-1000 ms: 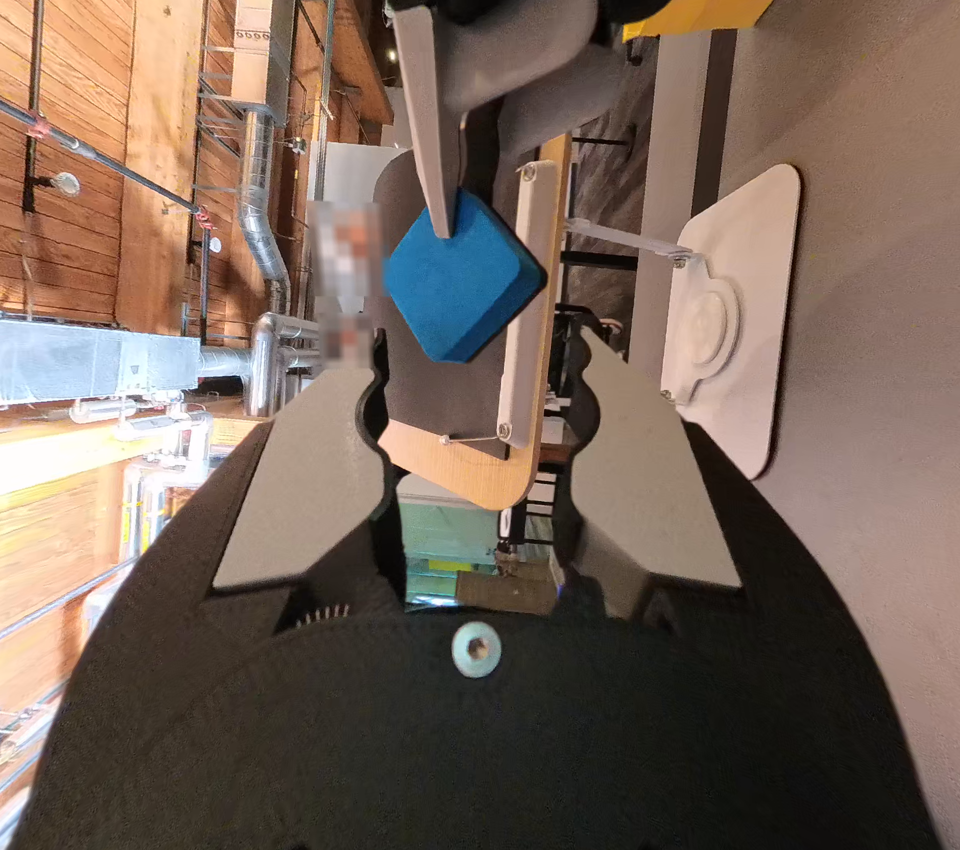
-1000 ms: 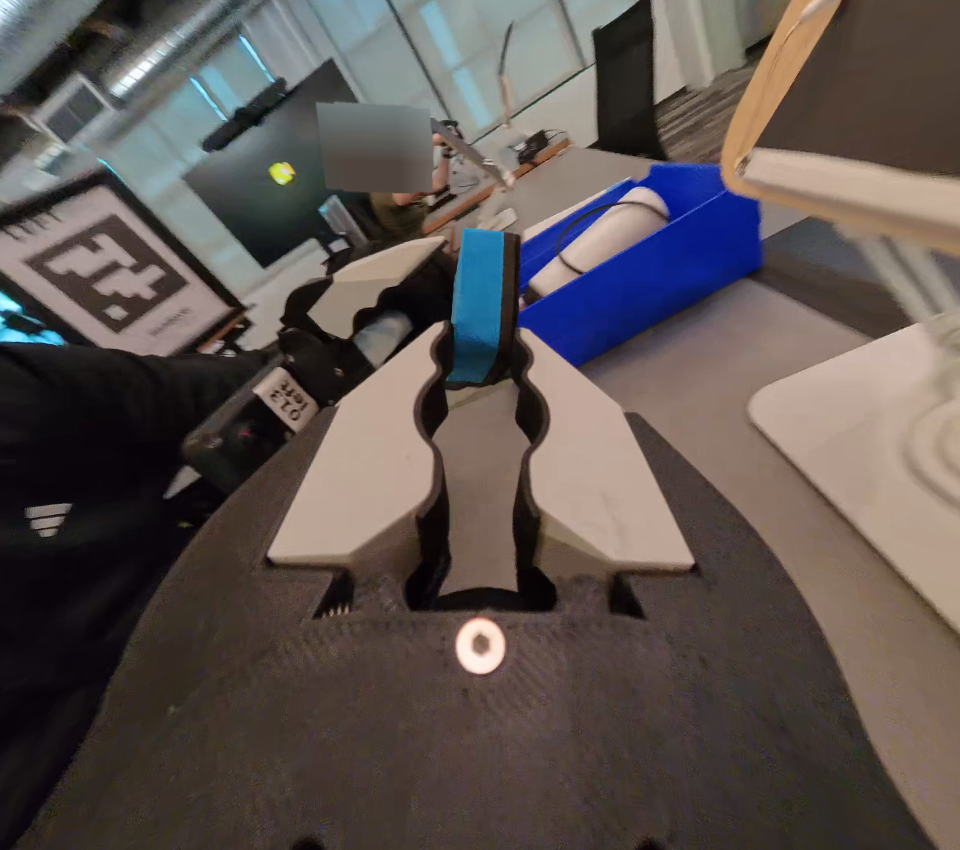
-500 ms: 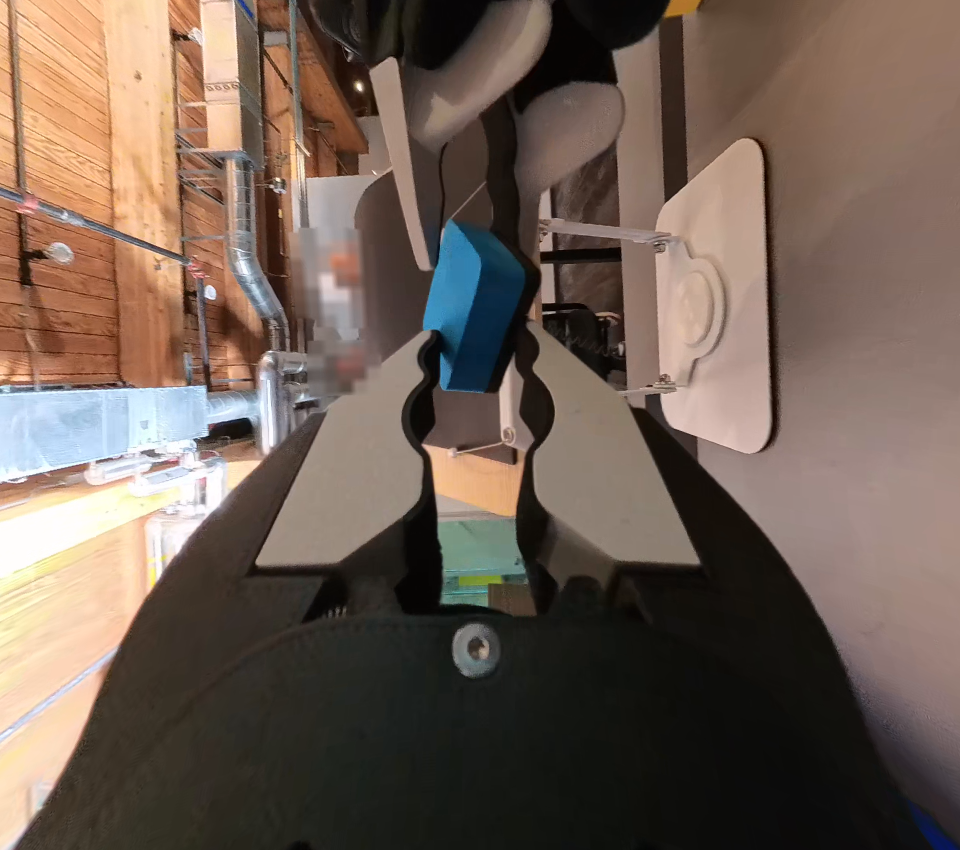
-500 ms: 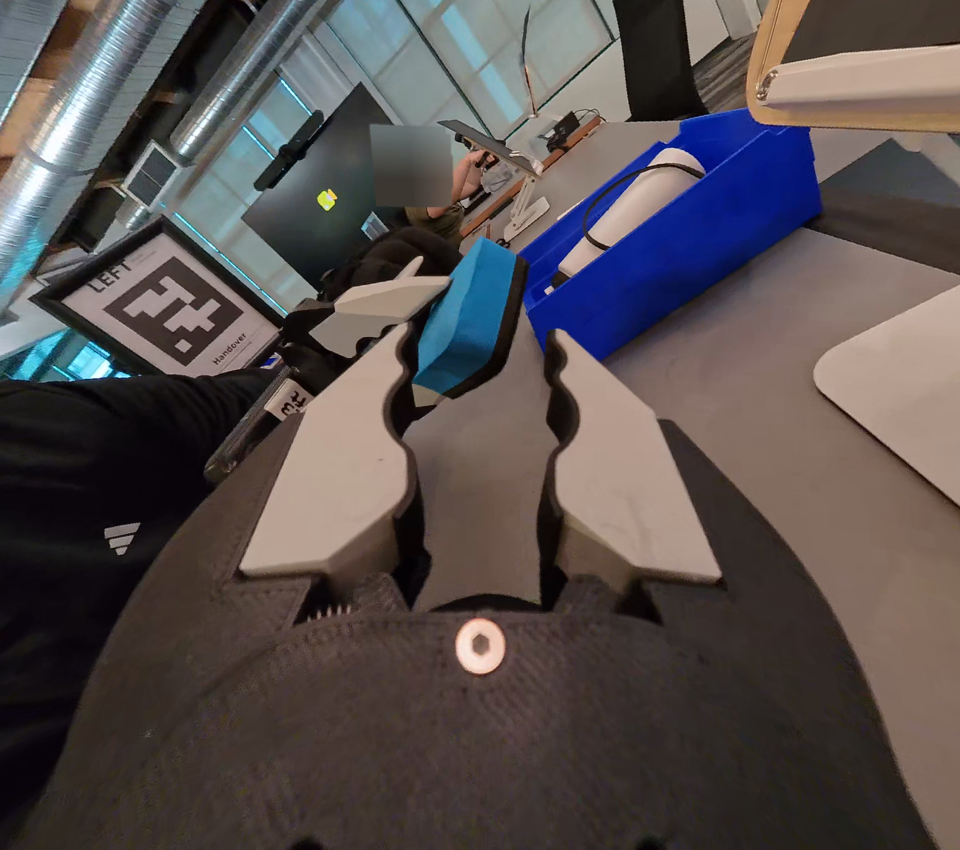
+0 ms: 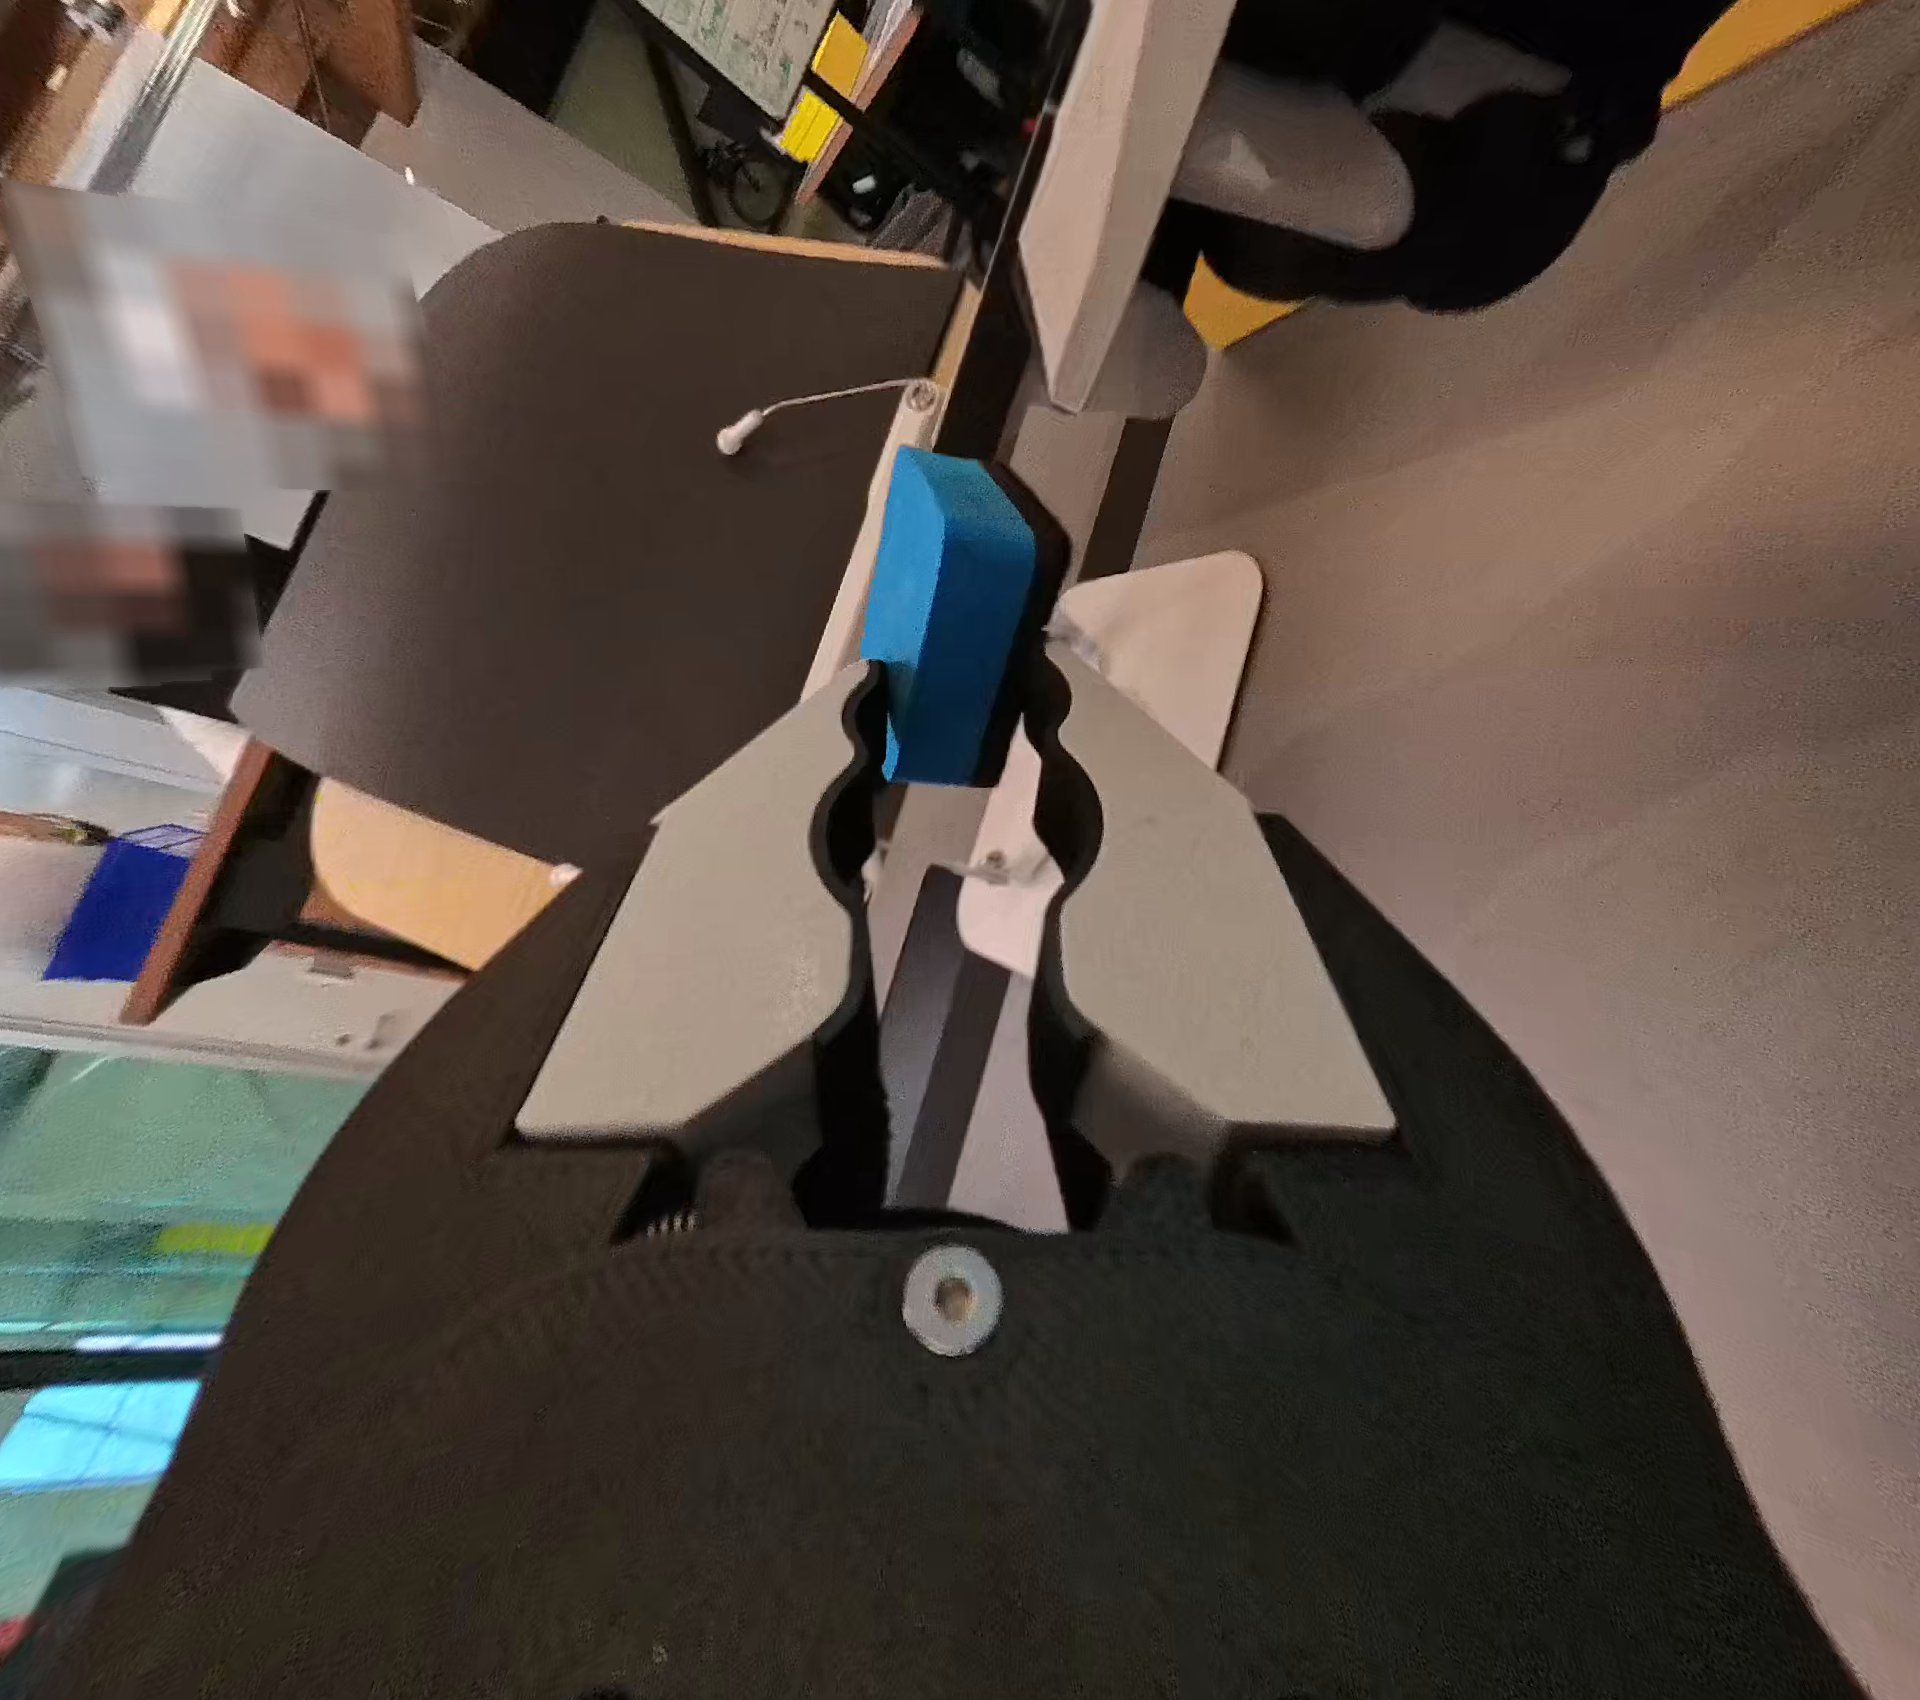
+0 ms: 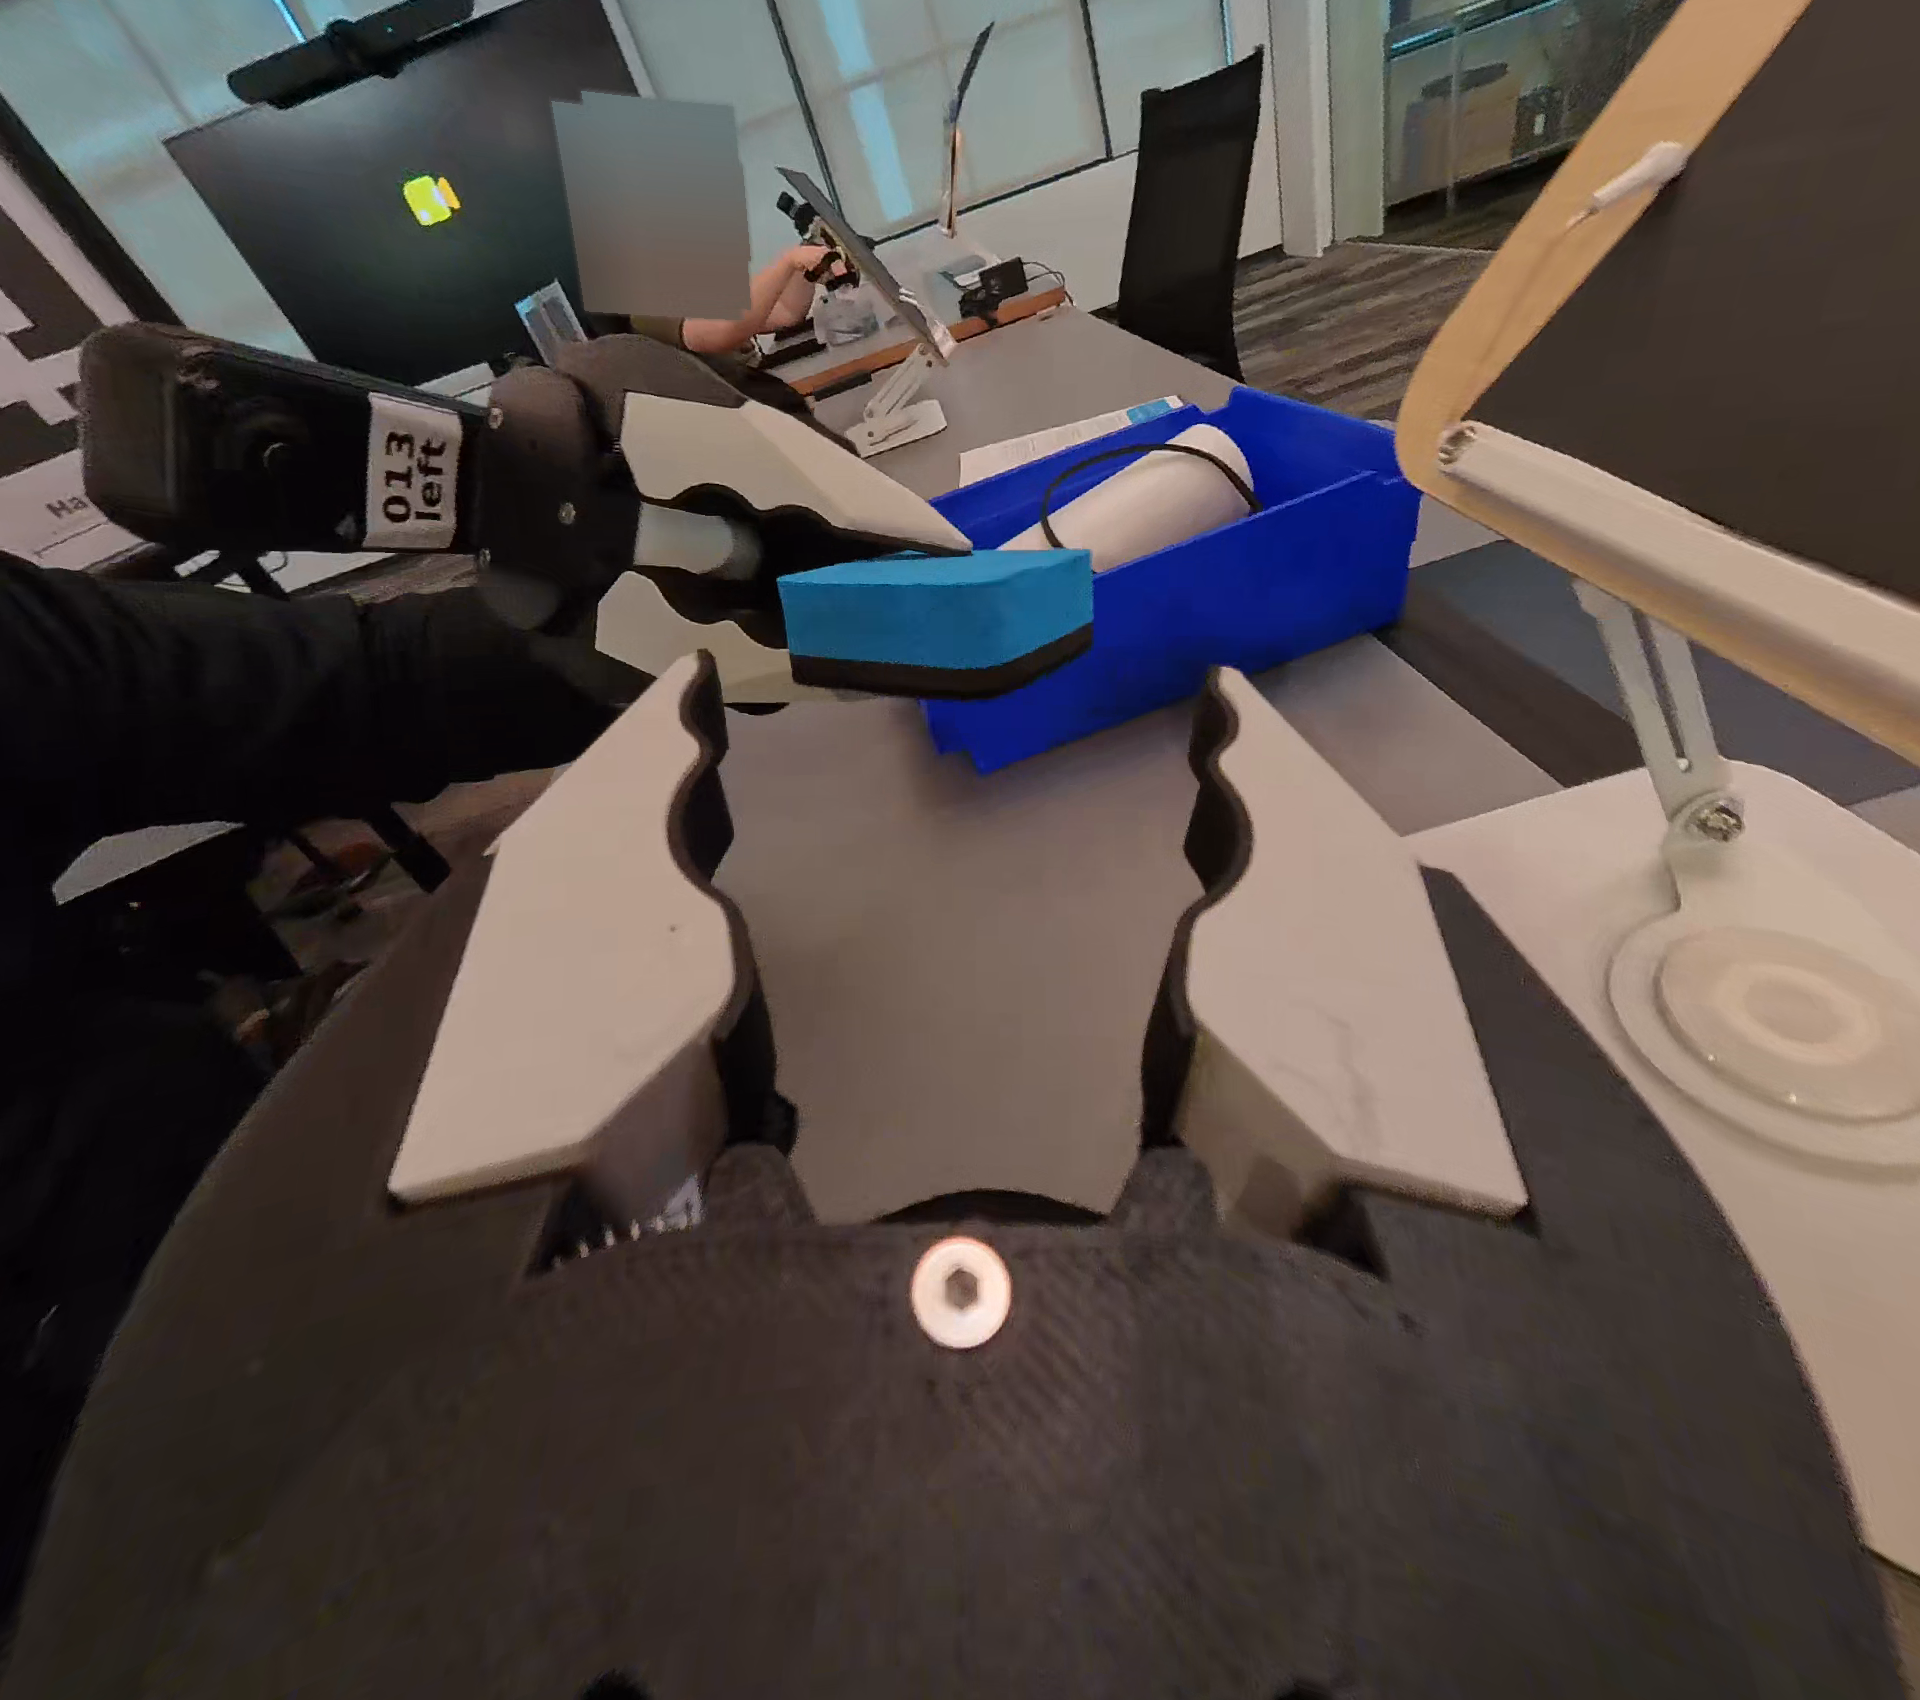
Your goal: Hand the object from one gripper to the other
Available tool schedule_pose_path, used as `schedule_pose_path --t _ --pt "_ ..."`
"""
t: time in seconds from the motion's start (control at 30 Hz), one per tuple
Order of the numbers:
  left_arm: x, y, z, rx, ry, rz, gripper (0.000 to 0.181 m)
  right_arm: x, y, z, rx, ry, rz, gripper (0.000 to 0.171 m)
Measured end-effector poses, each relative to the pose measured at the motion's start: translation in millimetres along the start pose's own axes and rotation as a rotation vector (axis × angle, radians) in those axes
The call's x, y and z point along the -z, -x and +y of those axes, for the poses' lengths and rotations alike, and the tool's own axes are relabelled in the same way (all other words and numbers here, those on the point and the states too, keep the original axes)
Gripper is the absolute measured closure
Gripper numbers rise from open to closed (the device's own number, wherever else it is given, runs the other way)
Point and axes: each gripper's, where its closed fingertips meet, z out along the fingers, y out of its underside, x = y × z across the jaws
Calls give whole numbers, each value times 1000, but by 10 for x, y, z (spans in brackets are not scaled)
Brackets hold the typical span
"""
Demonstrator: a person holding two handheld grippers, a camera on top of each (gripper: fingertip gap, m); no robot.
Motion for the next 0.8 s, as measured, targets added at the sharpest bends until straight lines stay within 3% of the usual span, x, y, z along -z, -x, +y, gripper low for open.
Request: schedule_pose_path --t 0.33,0.4,0.53,0.8 --pt "31 -203 -203 -92 -90 41 157 -174 205 87 32 13 -83 75" --pt "28 -217 -222 -91 -95 44 157 -195 228 112 55 29 -81 77" --pt "30 -258 -254 -118 -100 55 157 -198 258 102 73 25 -88 95" --pt "21 -251 -249 -140 -87 35 157 -191 246 109 103 45 -70 97"
